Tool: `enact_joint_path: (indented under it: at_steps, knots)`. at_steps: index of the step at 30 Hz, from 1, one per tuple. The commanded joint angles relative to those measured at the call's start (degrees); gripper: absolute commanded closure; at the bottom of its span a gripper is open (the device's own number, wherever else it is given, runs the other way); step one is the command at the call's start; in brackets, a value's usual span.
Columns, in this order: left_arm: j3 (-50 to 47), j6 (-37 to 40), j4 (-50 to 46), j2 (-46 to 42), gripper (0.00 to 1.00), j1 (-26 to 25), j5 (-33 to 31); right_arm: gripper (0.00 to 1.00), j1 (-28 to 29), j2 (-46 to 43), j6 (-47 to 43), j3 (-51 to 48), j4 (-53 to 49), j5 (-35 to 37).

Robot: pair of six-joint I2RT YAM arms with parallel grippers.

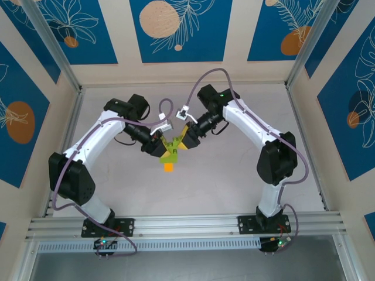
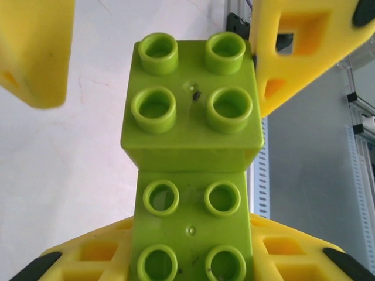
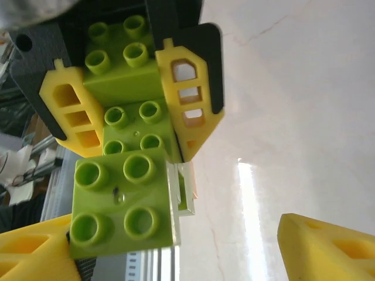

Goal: Assemble a carrot with lego

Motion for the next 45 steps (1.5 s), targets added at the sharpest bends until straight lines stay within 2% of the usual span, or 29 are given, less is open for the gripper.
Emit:
enact_joint_path:
  at_steps: [1,5,8,11,15,17,21,24,28,29,31,33,35,39,45]
  knots:
    - [1.2,0.6,-0.3,-0.8,0.71,0.3,3.2,0.16,-3.0,-6.3,7.7,-2.1,9.8,1.2]
    - [0.4,-0.6,1.5,-0.9,0.7,0.3,2.1,0.15,-5.6,-11.7,12.2,-6.2,17.9,4.2]
    - [-2.4,-4.2,6.7,-2.1,0.7,0.3,-0.9,0.15,-7.4,-15.7,15.4,-9.7,23.9,7.2]
    - [-6.8,-10.7,17.5,-3.8,0.66,0.3,-8.4,0.15,-9.2,-19.3,19.2,-13.6,29.3,14.0]
    - [-12.7,-19.5,34.8,-6.1,0.66,0.1,-19.3,0.15,-11.1,-21.4,24.1,-16.7,32.8,22.6]
    - [-16.6,-23.8,44.9,-7.8,0.65,-0.1,-22.9,0.15,-11.6,-22.1,26.4,-18.5,34.2,26.5]
    - [-24.1,-31.0,62.8,-10.5,0.64,-1.7,-30.2,0.15,-12.0,-24.6,30.3,-24.9,38.8,29.2]
    - [-26.5,-34.8,70.8,-10.0,0.63,-4.1,-36.8,0.15,-12.0,-26.3,31.7,-29.0,41.3,29.4]
    - [-26.7,-36.9,75.8,-6.7,0.63,-9.8,-49.9,0.15,-12.0,-28.2,33.7,-33.3,43.8,31.8]
    - [-26.9,-37.7,77.0,-5.7,0.63,-10.8,-51.3,0.15,-12.0,-28.6,34.1,-34.3,44.2,32.3]
    - [-27.4,-39.1,79.7,-4.2,0.63,-12.0,-49.5,0.15,-12.0,-29.7,34.8,-35.8,45.3,33.1]
    - [-27.3,-38.4,81.4,-2.8,0.62,-13.1,-41.7,0.15,-12.1,-30.7,34.8,-36.9,45.8,33.3]
    - [-24.9,-36.3,77.9,-1.0,0.62,-14.4,-37.7,0.15,-12.2,-31.5,34.4,-37.5,45.6,34.0]
    - [-22.4,-33.6,71.6,1.3,0.62,-15.9,-34.5,0.15,-12.9,-33.5,35.0,-38.9,45.6,37.3]
    - [-27.8,-35.4,74.5,-0.5,0.58,-16.0,-34.7,0.15,-14.8,-35.3,36.4,-40.6,46.3,36.7]
